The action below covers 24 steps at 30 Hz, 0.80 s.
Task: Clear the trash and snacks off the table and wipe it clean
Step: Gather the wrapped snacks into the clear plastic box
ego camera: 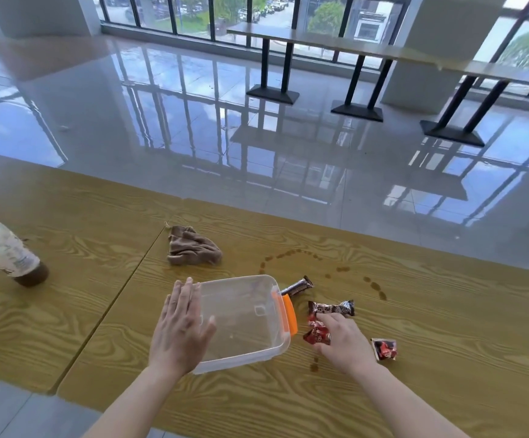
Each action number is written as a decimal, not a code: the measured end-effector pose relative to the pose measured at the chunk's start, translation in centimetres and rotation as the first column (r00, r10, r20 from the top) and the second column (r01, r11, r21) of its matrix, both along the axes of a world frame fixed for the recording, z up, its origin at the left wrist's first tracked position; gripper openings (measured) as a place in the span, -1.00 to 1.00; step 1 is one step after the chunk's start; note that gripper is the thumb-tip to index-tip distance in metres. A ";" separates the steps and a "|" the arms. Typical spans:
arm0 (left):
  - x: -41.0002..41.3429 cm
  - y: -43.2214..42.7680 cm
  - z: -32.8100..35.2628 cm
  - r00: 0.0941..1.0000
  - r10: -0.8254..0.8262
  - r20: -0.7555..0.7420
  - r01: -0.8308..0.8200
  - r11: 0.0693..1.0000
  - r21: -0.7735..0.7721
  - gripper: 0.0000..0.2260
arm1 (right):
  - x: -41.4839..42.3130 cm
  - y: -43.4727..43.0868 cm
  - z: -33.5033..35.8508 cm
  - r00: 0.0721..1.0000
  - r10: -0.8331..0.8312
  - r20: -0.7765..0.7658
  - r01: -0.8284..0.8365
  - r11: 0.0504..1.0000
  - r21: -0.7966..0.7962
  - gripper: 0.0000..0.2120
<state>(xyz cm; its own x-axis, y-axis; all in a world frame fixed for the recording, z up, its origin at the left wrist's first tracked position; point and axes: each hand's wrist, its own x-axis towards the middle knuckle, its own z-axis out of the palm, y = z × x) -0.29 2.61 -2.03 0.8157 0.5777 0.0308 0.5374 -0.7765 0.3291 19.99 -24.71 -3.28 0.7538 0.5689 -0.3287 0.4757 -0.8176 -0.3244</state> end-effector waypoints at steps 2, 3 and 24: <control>0.1 0.0 -0.2 1.000 -0.008 -0.015 0.009 0.999 0.032 -0.27 | 0.1 0.0 -0.6 0.999 0.042 0.013 -0.042 0.998 -0.045 -0.38; 0.2 0.0 -0.2 1.000 -0.010 -0.021 0.011 0.999 0.045 -0.27 | 0.1 -0.1 -0.9 0.999 0.045 0.019 -0.044 0.998 -0.050 -0.39; -5.4 5.8 -8.9 0.831 0.354 -0.428 -0.444 0.887 -0.128 -0.40 | -2.0 7.1 7.6 0.971 0.011 0.238 -0.113 0.901 0.419 -0.60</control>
<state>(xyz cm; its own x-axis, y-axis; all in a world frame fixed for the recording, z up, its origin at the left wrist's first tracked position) -5.71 8.46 -10.95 0.4322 0.8102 -0.3960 0.9014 -0.4008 0.1638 17.99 -17.58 4.33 0.7367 0.6637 0.1297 0.6226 -0.5908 -0.5132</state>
